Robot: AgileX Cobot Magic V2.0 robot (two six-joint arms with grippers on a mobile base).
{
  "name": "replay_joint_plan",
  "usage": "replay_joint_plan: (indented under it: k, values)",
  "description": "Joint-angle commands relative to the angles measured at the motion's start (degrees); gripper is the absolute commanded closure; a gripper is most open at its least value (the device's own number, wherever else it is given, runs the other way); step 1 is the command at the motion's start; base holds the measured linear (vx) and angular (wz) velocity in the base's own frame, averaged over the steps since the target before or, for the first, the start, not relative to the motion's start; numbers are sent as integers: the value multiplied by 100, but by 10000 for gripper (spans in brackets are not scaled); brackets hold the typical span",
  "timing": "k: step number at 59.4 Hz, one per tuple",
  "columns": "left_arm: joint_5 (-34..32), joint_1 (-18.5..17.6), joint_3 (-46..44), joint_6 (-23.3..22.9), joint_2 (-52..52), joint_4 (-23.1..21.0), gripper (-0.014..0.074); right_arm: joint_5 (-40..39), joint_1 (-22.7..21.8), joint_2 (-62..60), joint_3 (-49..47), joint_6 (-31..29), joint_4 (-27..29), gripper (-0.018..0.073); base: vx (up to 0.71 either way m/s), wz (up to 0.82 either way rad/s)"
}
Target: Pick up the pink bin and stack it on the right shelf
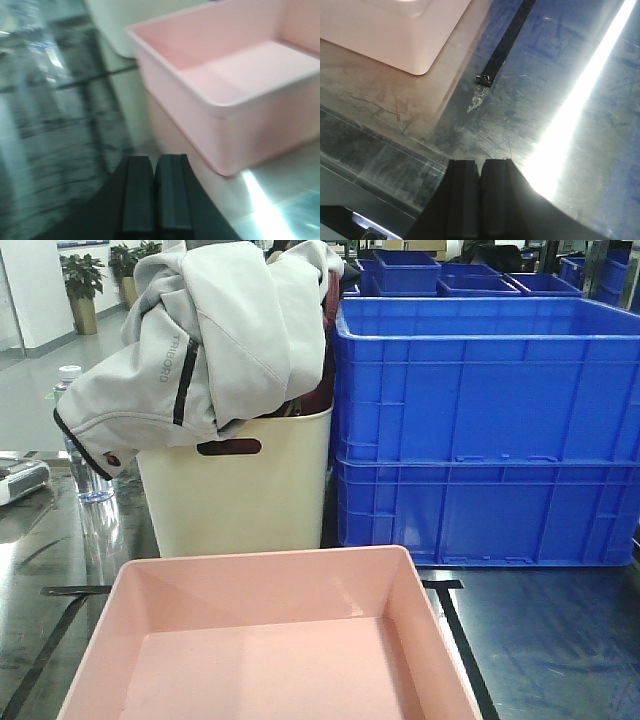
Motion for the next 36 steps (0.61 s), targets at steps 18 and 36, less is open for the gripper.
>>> replay_joint_plan:
  k: [18, 36]
  values:
    - [-2761, 638, 1783, -903, -675, 207, 602, -343, -36, 19, -154, -83, -95, 571, 0, 0]
    - [-3218, 638, 2039, -1507, -675, 705, 602, -343, -36, 19, -154, -83, -95, 571, 0, 0]
